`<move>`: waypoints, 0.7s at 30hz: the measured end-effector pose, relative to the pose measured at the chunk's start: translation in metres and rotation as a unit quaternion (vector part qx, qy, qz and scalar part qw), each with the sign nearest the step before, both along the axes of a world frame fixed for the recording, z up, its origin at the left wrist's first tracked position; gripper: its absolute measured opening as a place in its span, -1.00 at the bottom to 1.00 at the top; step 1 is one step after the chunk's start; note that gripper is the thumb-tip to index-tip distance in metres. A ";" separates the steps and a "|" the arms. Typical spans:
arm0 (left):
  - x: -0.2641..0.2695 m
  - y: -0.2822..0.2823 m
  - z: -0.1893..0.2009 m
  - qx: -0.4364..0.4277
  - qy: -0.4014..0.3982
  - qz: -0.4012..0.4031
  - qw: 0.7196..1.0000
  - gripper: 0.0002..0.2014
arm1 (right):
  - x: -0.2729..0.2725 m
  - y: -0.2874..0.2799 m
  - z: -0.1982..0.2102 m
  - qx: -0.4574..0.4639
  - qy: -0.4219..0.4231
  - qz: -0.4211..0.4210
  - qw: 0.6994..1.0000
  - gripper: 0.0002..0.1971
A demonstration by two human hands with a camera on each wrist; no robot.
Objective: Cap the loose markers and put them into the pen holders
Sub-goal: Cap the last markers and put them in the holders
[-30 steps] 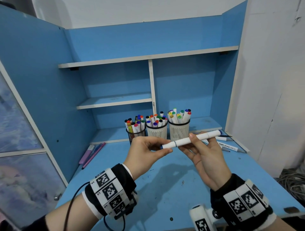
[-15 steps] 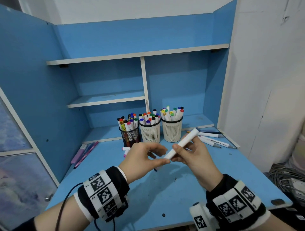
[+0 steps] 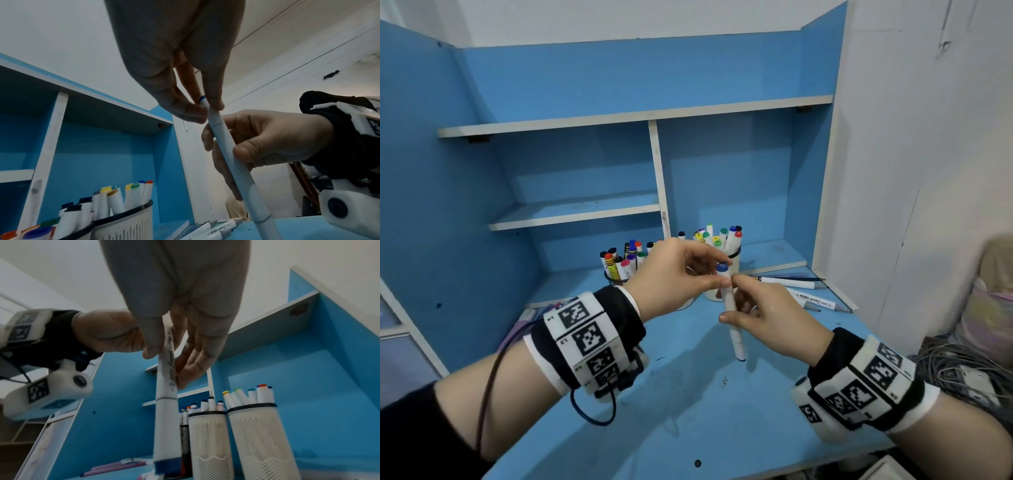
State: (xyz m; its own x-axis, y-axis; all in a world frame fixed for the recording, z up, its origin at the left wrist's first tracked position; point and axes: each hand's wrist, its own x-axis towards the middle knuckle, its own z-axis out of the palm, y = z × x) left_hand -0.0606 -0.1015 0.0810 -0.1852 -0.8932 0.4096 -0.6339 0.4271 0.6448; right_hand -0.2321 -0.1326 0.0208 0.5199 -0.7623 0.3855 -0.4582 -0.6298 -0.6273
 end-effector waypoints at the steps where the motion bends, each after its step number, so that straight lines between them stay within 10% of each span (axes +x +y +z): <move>1: -0.001 -0.003 0.002 -0.001 -0.004 0.003 1.000 -0.76 | -0.002 -0.003 0.001 -0.003 0.008 0.000 1.000 -0.75; 11: 0.010 -0.062 0.043 -0.073 0.052 0.108 0.990 -0.83 | -0.059 -0.084 -0.012 0.014 0.129 -0.107 0.986 -0.75; 21: 0.019 -0.125 0.036 -0.070 0.045 0.193 0.978 -0.80 | -0.110 -0.151 -0.039 0.086 0.407 -0.188 0.890 -0.56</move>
State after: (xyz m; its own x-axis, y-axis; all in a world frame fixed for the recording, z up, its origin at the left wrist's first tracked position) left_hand -0.0415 -0.2270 0.1174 0.1965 -0.8234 0.5324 -0.7088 0.2559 0.6573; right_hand -0.3419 -0.2837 -0.0186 0.2693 -0.9527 -0.1408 -0.9628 -0.2626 -0.0644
